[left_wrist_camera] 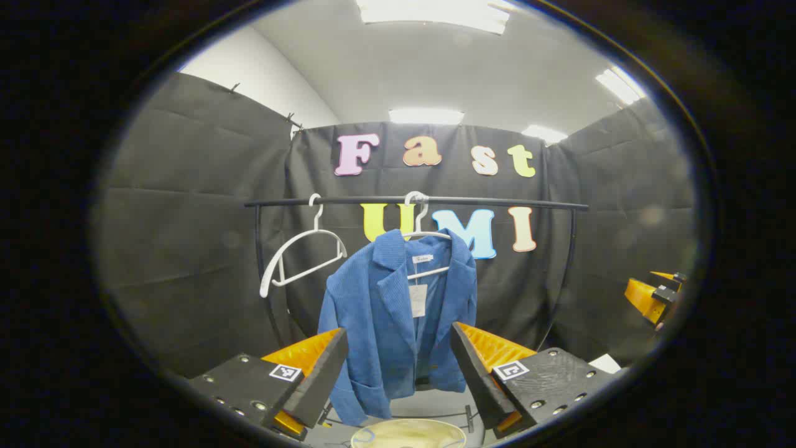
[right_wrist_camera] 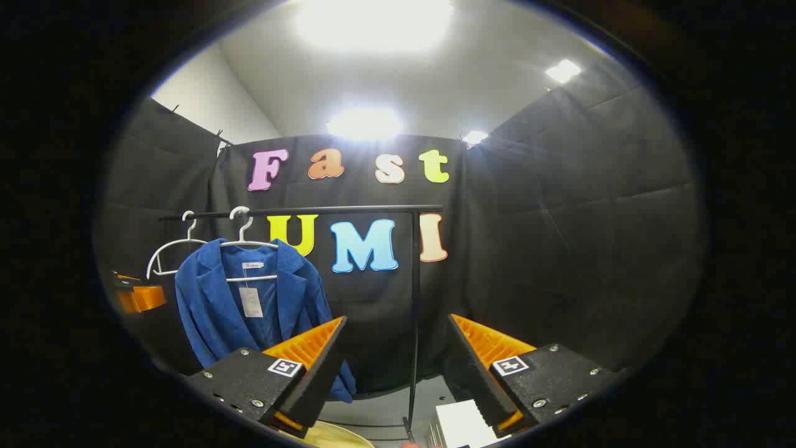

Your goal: Grasp the clothes on the hanger with both hands and then place them into the laundry hamper below.

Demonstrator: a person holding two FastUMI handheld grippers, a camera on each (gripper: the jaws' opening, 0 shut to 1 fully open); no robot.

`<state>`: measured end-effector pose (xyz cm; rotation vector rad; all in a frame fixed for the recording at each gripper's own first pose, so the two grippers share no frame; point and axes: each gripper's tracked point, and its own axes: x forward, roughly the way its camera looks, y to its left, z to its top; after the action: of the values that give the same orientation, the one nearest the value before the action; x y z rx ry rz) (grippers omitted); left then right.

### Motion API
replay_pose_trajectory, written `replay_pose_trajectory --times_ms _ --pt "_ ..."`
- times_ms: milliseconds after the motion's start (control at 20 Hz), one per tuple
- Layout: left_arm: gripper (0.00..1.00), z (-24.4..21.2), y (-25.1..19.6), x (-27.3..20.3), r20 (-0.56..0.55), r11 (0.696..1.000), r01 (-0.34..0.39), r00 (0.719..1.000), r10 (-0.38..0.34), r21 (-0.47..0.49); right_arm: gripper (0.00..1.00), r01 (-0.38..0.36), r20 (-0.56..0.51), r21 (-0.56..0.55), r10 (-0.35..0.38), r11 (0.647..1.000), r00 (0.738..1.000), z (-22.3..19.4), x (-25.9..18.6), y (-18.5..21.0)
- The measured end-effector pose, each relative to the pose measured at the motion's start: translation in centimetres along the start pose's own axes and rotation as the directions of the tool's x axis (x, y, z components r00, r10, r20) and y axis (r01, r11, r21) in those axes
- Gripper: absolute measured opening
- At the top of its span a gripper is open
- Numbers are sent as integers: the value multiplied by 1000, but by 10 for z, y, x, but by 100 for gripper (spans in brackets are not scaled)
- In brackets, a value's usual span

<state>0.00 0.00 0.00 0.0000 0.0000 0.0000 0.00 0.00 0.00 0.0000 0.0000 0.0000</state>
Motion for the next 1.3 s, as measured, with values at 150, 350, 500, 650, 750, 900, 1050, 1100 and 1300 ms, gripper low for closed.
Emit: replay_pose_trajectory --times_ms 150,350,500,650,750,900,1050,1100,1300 --pt "95 2 6 6 26 1000 15 1000 -15 3 95 -5 -1 2 5 1000 1000 3 3 15" --pt "95 -2 19 3 27 999 43 999 -43 -33 95 -4 -16 3 4 1000 1000 0 4 40" --pt "95 -16 38 7 24 993 76 997 -75 -85 95 4 -20 -11 -4 1000 1000 -1 4 59" --pt "95 -23 53 9 20 990 106 994 -105 -91 95 -10 -51 4 10 1000 999 -4 1 83" --pt "95 -27 58 9 20 990 111 994 -110 -82 96 -10 -57 5 10 1000 998 -5 -3 92" --pt "95 -36 57 10 15 989 116 993 -115 -93 94 -18 -65 0 18 1000 998 -8 -1 104" --pt "95 -39 58 7 1 986 116 993 -117 -120 96 -27 -88 20 29 999 996 -14 6 113" --pt "95 -42 57 5 -12 984 113 993 -116 -140 95 -34 -94 31 37 999 995 -16 9 115" --pt "95 -42 49 7 -36 977 104 993 -113 -185 95 -60 -107 66 67 996 992 -21 24 121"
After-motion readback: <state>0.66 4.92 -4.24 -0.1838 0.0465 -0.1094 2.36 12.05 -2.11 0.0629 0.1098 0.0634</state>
